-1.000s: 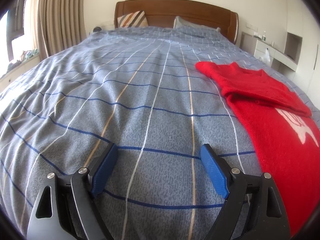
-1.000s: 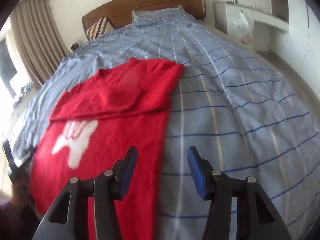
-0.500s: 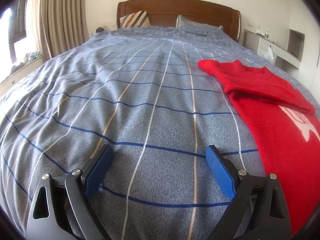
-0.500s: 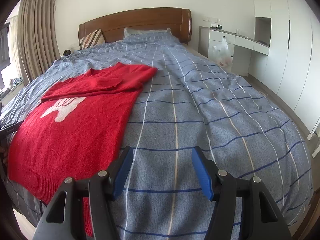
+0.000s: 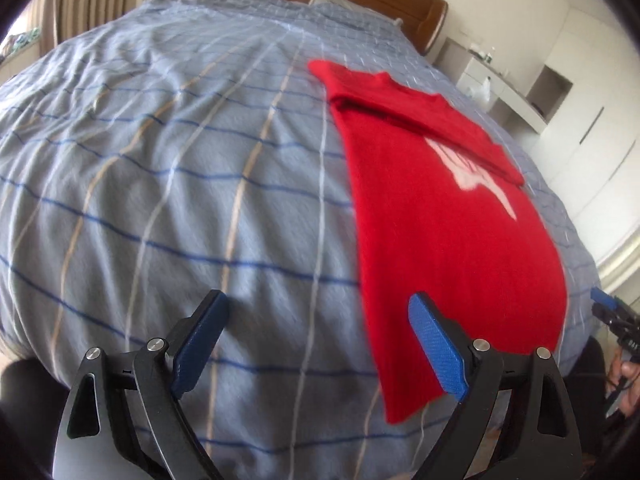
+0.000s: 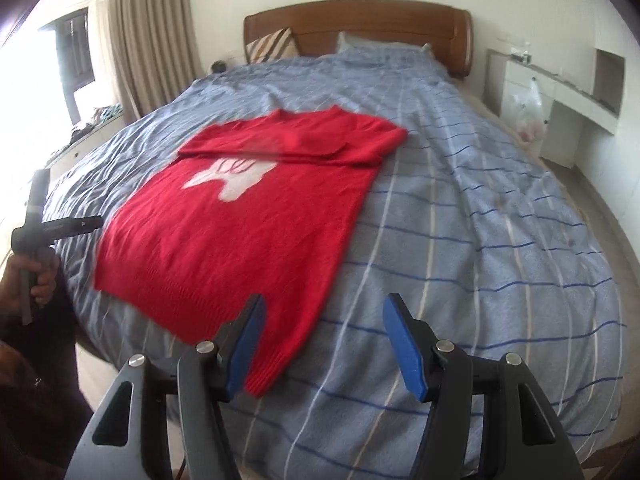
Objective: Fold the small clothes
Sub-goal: 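Move both tools to the sweater hem, then grasp the hem with the left tool while the right tool grasps it, folding toward the collar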
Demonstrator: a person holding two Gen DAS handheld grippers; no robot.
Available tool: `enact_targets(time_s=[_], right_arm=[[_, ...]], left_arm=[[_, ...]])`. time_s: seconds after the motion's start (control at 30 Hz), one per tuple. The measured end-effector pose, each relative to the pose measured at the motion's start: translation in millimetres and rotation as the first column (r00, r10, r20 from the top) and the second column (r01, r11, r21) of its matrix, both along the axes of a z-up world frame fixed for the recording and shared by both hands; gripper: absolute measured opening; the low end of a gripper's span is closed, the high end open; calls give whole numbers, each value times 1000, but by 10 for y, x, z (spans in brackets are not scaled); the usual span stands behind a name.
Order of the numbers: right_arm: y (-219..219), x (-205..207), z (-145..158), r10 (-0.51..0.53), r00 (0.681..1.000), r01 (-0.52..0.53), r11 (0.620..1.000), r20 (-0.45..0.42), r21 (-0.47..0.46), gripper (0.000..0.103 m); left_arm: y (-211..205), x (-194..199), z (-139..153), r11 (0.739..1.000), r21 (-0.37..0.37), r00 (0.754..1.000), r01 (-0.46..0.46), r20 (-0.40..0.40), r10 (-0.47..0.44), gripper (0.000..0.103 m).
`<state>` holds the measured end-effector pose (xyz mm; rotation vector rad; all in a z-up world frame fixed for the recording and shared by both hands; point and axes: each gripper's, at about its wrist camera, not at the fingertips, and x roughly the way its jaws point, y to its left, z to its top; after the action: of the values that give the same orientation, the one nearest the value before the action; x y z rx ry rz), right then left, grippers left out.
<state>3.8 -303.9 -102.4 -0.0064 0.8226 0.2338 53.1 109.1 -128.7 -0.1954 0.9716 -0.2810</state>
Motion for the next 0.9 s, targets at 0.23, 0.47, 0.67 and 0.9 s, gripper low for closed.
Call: enact_targets(time_s=[0.23, 0.47, 0.67, 0.9], right_arm=[[161, 94, -520, 25, 977, 19, 978, -210, 206, 59], [111, 208, -876, -7, 935, 123, 944, -354, 306, 46], [-82, 233, -842, -35, 941, 179, 895, -337, 408, 4], [-239, 206, -415, -48, 966, 184, 822, -256, 539, 4]], left_arm=[[-260, -105, -107, 998, 38, 996, 40, -86, -36, 73], [-357, -127, -249, 997, -42, 980, 72, -183, -78, 17], [-229, -195, -156, 987, -155, 976, 49, -201, -80, 2], [64, 32, 439, 933, -359, 994, 32, -89, -68, 2]])
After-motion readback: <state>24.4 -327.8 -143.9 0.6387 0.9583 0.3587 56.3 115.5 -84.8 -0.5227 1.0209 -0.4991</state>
